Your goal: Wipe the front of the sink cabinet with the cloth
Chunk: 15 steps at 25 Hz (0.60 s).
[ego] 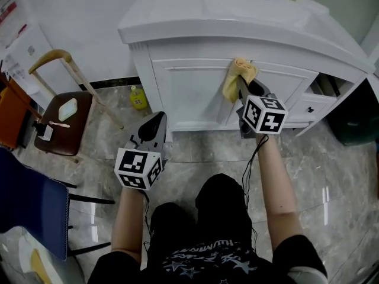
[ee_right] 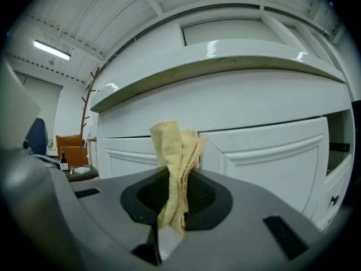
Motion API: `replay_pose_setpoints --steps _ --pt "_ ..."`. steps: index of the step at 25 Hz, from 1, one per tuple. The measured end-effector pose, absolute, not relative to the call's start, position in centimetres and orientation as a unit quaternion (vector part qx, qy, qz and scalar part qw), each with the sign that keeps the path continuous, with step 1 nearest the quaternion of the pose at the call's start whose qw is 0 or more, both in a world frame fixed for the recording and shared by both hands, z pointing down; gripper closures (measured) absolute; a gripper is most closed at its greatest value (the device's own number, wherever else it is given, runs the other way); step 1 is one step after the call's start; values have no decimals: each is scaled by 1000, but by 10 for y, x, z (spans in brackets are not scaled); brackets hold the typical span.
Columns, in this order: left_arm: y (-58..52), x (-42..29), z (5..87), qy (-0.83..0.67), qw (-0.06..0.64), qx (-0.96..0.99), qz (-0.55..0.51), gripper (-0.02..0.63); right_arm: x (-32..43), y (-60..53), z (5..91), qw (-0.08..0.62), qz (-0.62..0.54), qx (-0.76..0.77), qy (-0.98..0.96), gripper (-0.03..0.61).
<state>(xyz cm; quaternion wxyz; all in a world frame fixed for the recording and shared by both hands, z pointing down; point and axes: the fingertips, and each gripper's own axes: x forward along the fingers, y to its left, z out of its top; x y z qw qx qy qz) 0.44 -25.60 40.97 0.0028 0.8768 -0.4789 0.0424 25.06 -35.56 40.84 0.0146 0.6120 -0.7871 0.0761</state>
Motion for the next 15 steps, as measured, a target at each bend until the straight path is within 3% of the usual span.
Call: replay_pose_setpoints --steps 8,15 --pt "-257 10 415 -475 10 879 38 597 246 -346 408 15 79 603 -793 515" --pt "-258 -29 428 -503 19 863 49 597 152 -334 406 17 67 525 -848 515"
